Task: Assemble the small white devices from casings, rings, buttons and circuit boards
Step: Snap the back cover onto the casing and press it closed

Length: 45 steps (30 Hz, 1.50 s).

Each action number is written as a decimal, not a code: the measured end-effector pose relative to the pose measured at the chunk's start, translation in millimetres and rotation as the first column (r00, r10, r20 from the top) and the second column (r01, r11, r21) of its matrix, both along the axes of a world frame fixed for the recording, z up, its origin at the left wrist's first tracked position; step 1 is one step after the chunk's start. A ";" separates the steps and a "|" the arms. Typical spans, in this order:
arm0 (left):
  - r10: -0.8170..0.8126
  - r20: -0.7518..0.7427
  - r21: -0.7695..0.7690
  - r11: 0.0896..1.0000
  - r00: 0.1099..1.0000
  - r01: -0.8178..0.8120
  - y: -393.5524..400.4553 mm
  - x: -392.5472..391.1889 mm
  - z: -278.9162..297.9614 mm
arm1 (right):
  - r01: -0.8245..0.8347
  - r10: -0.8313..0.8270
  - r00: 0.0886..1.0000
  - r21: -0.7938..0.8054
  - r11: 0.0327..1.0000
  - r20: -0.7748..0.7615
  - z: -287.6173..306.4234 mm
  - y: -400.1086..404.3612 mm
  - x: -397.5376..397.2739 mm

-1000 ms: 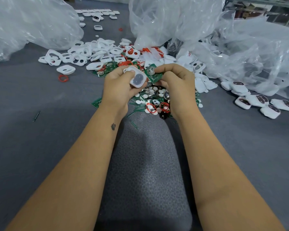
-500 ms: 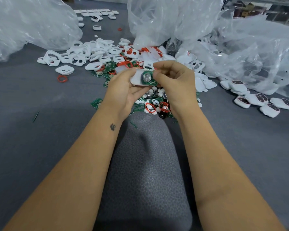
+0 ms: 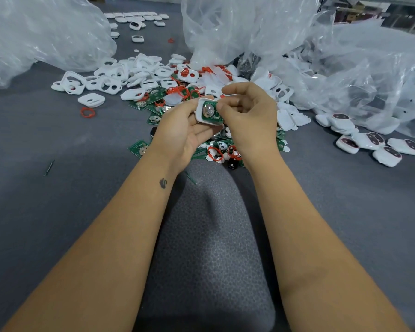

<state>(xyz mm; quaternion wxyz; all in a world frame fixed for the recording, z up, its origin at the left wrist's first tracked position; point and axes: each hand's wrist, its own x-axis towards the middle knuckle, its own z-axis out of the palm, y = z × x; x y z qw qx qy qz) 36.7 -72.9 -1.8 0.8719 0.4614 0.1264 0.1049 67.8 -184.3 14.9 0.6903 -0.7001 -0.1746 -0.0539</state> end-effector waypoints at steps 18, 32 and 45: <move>-0.045 0.146 0.174 0.985 0.988 0.019 -1.0 1.2 -9.0 | 0.230 -0.159 0.945 -0.236 0.944 0.286 -8.2 5.4 -1.6; -0.032 0.154 0.068 0.997 0.988 0.022 2.5 -0.1 -5.3 | 0.072 -0.082 0.995 -0.153 0.986 -0.059 -5.3 -0.3 4.5; 0.001 0.079 0.109 0.994 0.997 -0.010 3.0 -2.0 -5.1 | 0.122 -0.127 0.991 -0.148 0.981 -0.027 -7.1 -11.5 15.2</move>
